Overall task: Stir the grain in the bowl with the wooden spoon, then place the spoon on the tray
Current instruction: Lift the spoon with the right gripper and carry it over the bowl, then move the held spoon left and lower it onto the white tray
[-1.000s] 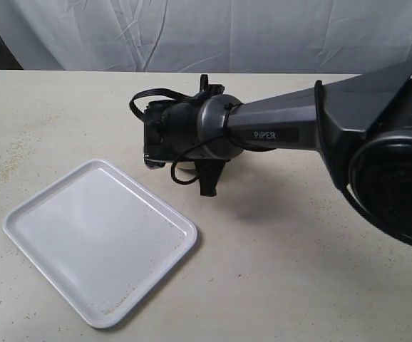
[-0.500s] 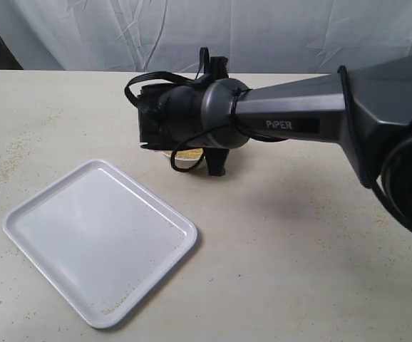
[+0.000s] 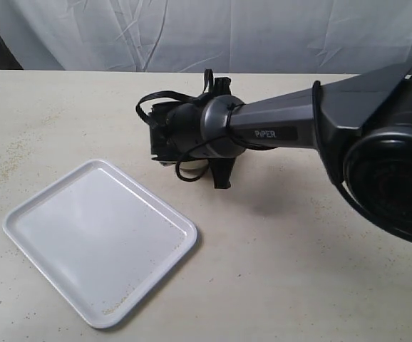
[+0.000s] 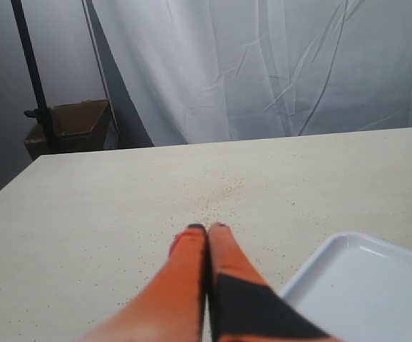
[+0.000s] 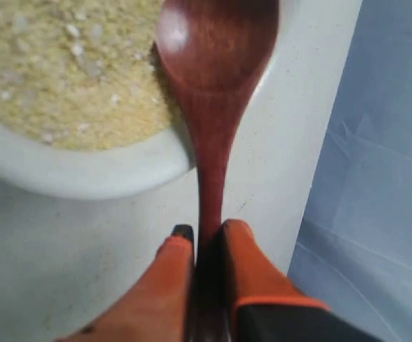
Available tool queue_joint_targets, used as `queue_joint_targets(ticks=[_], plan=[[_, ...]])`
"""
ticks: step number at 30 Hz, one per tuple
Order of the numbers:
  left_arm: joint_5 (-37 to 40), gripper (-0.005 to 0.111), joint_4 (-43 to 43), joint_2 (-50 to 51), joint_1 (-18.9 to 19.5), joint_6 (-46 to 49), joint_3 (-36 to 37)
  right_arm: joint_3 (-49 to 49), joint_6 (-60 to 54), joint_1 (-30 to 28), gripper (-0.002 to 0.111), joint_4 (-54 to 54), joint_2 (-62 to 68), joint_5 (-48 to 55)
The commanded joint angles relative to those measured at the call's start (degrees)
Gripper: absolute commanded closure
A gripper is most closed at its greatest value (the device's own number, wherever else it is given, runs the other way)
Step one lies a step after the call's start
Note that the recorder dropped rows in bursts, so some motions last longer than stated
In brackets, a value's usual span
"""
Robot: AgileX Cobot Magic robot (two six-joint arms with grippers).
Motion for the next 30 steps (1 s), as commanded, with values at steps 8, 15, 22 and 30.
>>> queue_joint_targets(ticks=[8, 15, 22, 30], plan=[[-0.42, 0.106, 0.22, -0.27, -0.18, -0.06, 0.24, -0.32, 0.06, 1.74, 0.108, -0.24, -3.71, 3.36], [-0.42, 0.106, 0.22, -0.27, -0.18, -0.06, 0.24, -0.32, 1.50, 1.62, 0.108, -3.81, -3.89, 4.21], [-0.25, 0.106, 0.22, -0.27, -0.18, -0.06, 0.24, -0.32, 12.57, -0.94, 0.108, 6.32, -13.56, -3.01], [-0.25, 0.106, 0.22, -0.27, -0.18, -0.06, 0.24, 1.14, 2.82, -9.95, 0.108, 40.71, -25.75, -15.04]])
